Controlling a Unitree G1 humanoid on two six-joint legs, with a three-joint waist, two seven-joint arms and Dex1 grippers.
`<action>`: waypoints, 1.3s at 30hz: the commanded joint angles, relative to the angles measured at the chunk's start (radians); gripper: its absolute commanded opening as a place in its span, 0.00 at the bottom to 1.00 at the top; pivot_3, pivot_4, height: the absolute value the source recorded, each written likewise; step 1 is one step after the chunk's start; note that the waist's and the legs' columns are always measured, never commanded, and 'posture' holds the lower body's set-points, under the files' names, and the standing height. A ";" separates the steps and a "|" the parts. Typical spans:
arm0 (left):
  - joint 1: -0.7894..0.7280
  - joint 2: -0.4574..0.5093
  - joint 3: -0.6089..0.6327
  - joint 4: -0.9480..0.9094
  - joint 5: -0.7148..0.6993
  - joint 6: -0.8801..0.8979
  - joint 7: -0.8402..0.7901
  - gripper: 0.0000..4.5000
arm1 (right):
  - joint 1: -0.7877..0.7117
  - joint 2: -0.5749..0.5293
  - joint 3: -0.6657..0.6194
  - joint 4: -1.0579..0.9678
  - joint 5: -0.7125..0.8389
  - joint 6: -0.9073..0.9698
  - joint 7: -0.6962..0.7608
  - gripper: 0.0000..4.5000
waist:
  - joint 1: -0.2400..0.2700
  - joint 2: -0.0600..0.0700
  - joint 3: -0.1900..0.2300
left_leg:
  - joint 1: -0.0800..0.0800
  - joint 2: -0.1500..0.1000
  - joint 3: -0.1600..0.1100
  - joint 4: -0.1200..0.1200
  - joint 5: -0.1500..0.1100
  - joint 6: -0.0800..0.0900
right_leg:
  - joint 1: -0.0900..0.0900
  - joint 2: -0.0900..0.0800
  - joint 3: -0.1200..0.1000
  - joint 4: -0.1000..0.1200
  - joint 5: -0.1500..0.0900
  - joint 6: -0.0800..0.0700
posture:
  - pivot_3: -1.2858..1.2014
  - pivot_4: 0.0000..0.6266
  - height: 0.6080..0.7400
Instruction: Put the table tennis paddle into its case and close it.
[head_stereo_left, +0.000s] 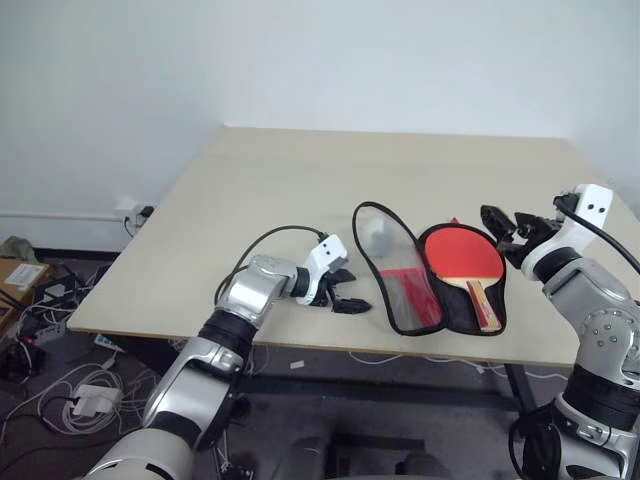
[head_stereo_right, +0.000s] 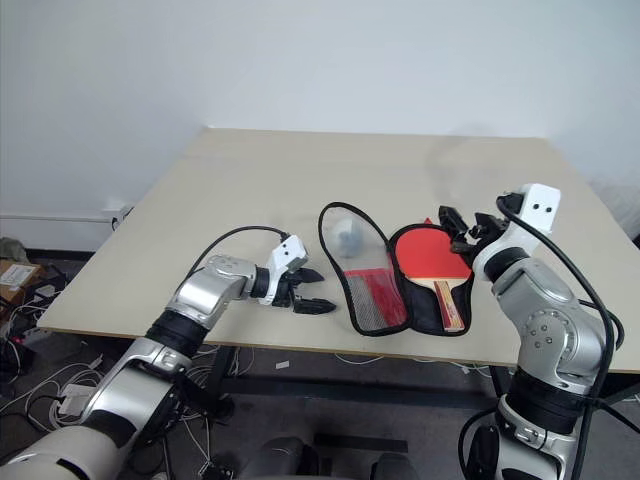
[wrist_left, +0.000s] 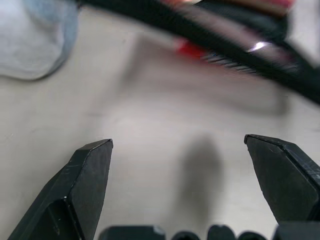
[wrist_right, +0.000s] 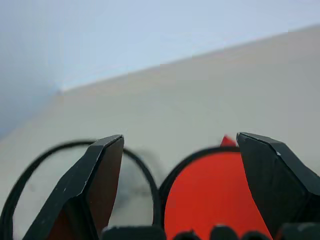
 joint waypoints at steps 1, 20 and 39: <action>-0.096 -0.075 0.014 0.082 0.015 -0.090 0.013 1.00 | -0.061 0.009 -0.078 -0.011 0.062 -0.083 -0.037 0.86 | 0.000 -0.001 0.001 | 0.000 0.000 0.000 0.000 0.000 0.000 | 0.000 0.000 0.000 0.000 0.000 0.000 | 0.52 0.00 0.81; -0.171 -0.348 0.079 0.205 -0.027 -0.074 -0.036 1.00 | -0.019 0.071 -0.126 0.008 0.156 -0.288 -0.215 0.86 | -0.004 -0.003 0.002 | -0.001 0.000 0.004 0.000 0.000 0.000 | -0.003 -0.001 0.006 0.009 0.000 0.000 | 0.52 0.00 0.81; -0.245 -0.468 0.306 0.312 -0.169 0.377 0.315 1.00 | 0.051 0.059 -0.003 0.049 0.121 -0.328 -0.228 0.86 | -0.009 -0.003 0.003 | 0.000 0.008 0.004 0.000 0.000 0.001 | -0.003 0.000 0.007 0.009 0.000 0.000 | 0.52 0.00 0.81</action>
